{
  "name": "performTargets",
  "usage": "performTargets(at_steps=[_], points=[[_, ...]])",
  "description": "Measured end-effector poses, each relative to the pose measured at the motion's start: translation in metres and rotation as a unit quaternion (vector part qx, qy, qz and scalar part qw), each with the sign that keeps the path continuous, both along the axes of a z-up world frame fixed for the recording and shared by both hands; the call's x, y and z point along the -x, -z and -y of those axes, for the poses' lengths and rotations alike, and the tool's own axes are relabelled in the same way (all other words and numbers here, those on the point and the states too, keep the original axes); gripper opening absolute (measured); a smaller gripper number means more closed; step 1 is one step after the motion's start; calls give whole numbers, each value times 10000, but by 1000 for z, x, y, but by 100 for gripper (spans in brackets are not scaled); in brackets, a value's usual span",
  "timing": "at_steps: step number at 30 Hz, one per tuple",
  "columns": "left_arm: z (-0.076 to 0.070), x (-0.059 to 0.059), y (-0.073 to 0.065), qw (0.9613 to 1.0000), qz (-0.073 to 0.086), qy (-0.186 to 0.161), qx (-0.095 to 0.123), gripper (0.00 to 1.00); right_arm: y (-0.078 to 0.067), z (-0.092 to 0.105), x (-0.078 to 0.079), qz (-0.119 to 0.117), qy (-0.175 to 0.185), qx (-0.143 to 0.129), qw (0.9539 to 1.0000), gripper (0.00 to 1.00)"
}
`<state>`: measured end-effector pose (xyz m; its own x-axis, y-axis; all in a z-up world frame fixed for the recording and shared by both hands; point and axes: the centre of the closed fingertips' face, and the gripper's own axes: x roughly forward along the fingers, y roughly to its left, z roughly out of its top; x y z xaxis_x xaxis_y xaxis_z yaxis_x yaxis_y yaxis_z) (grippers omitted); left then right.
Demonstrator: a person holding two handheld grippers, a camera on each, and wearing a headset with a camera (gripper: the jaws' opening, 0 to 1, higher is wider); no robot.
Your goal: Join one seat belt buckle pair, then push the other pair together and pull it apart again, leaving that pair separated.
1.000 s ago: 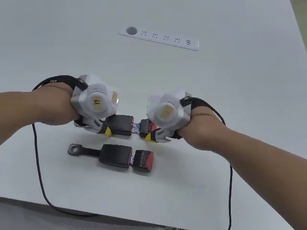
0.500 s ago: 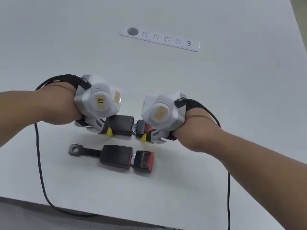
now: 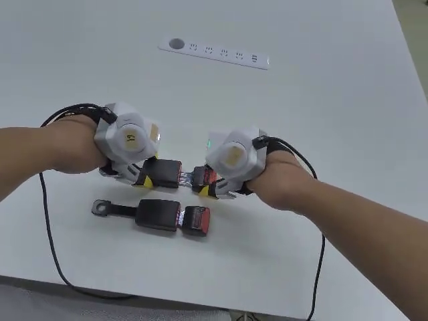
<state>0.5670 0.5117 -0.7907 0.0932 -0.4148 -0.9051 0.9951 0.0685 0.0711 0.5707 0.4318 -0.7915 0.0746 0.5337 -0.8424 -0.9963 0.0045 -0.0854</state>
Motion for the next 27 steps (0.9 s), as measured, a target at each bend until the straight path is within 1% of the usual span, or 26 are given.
performTargets(at_steps=[3, 6, 8, 9, 10, 12, 14, 16, 21, 22, 23, 24, 25, 26, 27], points=[[-1, 0, 0, 10000, 3, -9, 0, 32, -1, 11, 1, 9, 51, 37, 10000, 31], [0, 1, -1, 10000, 2, -22, 15, 32, -1, 28, 0, 24, 101, 100, 9999, 31], [0, 1, -2, 10000, 7, -27, 8, 32, 0, 45, -2, 32, 194, 180, 9996, 31], [0, 2, -2, 10000, 9, -27, 4, 32, 0, 47, -3, 26, 202, 180, 9996, 31], [0, 2, -2, 10000, 12, -26, 0, 32, 1, 56, -4, 38, 245, 212, 9995, 31], [-1, 2, -2, 10000, 15, -15, -11, 32, -1, 72, -1, 30, 332, 265, 9991, 31], [-1, 1, -2, 10000, 25, 9, -30, 32, -1, 88, -3, 33, 394, 333, 9987, 32], [0, 2, -2, 10000, 42, 27, -49, 33, -2, 101, -1, 7, 421, 369, 9984, 32], [0, 2, -4, 9999, 78, 22, -59, 33, 0, 127, 2, -40, 524, 517, 9973, 32], [-1, 2, -3, 9999, 80, 15, -65, 33, 0, 129, 3, -87, 589, 522, 9969, 32], [-1, 2, -3, 9999, 88, 22, -82, 33, 1, 133, 0, -71, 686, 542, 9961, 34], [-1, 2, -3, 9999, 90, 17, -96, 33, 0, 133, -4, 1, 751, 530, 9958, 37], [-1, 2, -3, 9999, 92, 12, -119, 33, 1, 134, -5, 31, 770, 530, 9956, 40], [-1, 2, -4, 9999, 91, -2, -136, 33, 1, 134, -5, 24, 749, 539, 9957, 41], [-1, 3, -4, 9998, 97, -6, -153, 33, 1, 134, -4, -8, 742, 541, 9958, 40]])
